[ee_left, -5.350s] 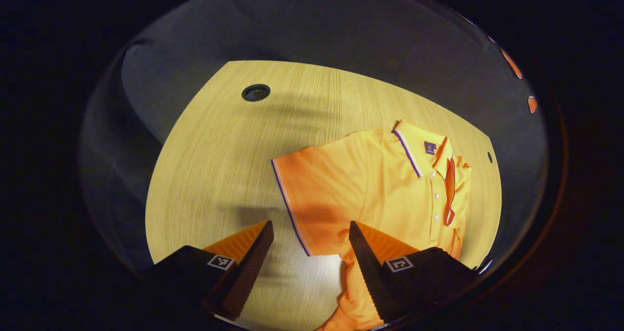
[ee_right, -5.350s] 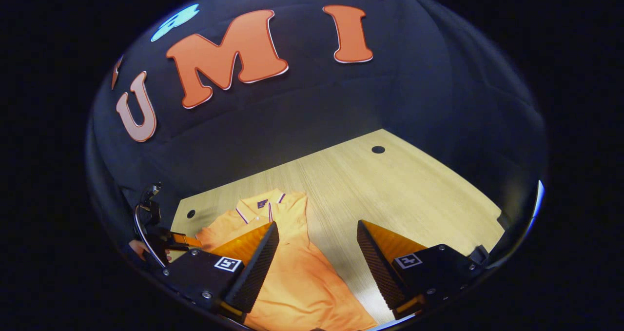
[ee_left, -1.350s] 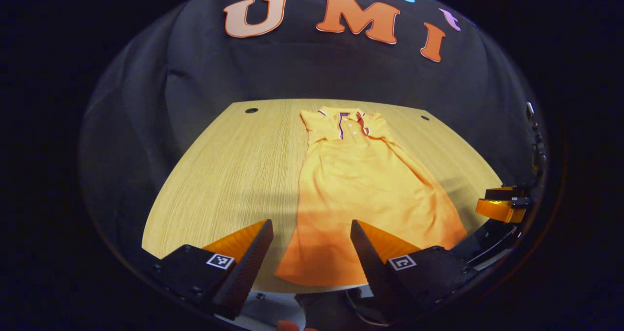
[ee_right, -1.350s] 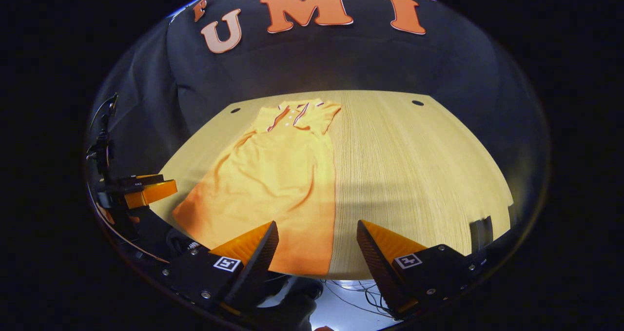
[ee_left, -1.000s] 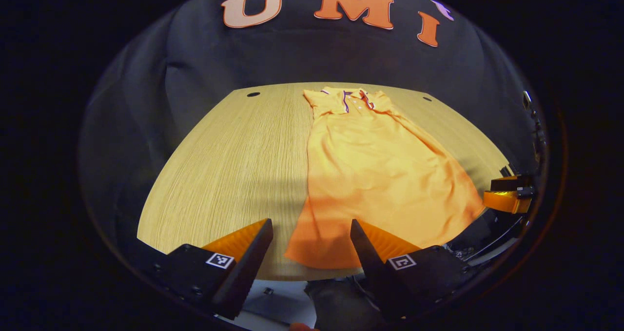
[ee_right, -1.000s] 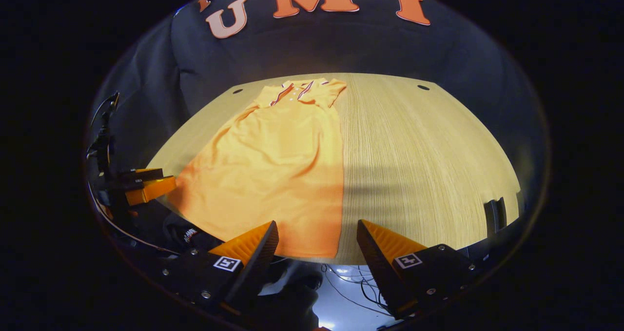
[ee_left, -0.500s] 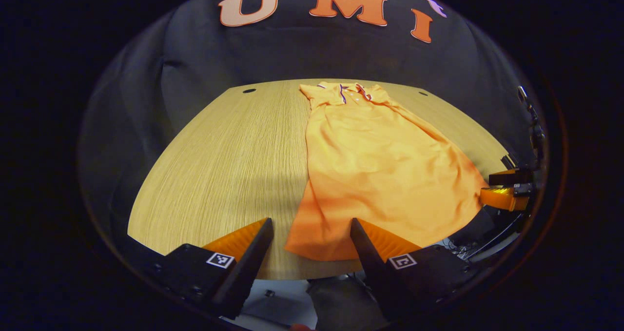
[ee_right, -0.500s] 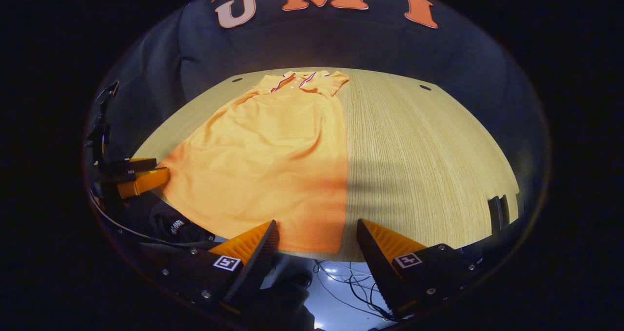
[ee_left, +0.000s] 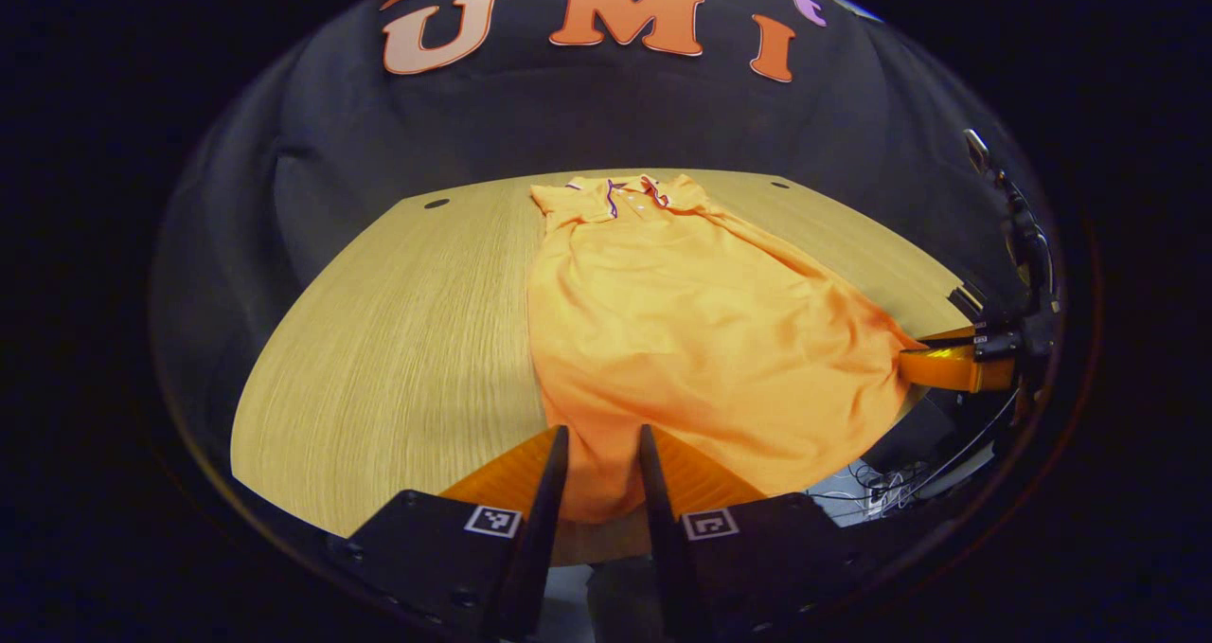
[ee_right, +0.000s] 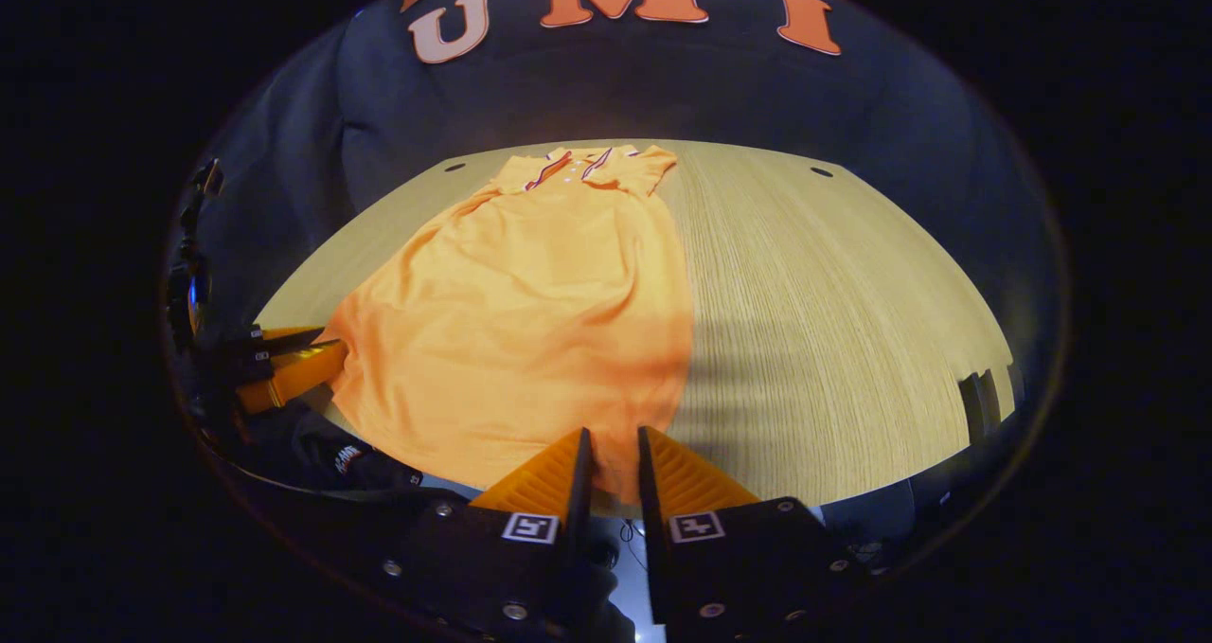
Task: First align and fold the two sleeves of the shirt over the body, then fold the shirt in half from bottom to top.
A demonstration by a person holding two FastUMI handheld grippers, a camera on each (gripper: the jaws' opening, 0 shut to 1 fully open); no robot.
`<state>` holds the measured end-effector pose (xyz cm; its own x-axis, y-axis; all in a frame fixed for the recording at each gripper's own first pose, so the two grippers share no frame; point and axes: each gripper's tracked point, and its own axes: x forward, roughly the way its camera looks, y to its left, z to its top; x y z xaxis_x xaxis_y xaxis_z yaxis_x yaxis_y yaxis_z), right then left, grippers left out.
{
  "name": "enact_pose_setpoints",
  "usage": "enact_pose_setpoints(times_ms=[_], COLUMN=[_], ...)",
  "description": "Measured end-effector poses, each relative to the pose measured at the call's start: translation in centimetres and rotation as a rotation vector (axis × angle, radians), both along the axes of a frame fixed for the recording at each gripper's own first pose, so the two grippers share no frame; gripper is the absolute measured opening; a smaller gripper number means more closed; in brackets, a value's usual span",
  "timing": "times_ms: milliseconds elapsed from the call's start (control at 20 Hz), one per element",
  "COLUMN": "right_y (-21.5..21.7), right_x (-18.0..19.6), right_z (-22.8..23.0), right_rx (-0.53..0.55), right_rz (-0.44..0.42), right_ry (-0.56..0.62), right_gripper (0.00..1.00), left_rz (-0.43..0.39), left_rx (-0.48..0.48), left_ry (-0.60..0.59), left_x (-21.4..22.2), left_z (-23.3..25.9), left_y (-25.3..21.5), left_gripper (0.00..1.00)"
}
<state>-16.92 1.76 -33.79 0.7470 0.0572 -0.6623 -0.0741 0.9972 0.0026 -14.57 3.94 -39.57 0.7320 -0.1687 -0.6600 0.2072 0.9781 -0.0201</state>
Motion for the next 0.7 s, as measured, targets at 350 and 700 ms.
enact_pose_setpoints(times_ms=[350, 700], right_y=[0.1, 0.6], right_x=[0.1, 0.1], right_z=[0.1, 0.1], right_rx=[-0.013, 0.032], right_rz=[-0.005, 0.007], right_ry=[0.058, 0.086], right_gripper=[0.17, 0.17], left_rz=[0.020, 0.035], left_rx=[-0.001, -0.014], left_ry=[0.039, 0.069], left_x=[0.8, 0.8], left_z=[-0.1, -0.1], left_y=[-0.1, -0.1], left_gripper=[0.08, 0.08])
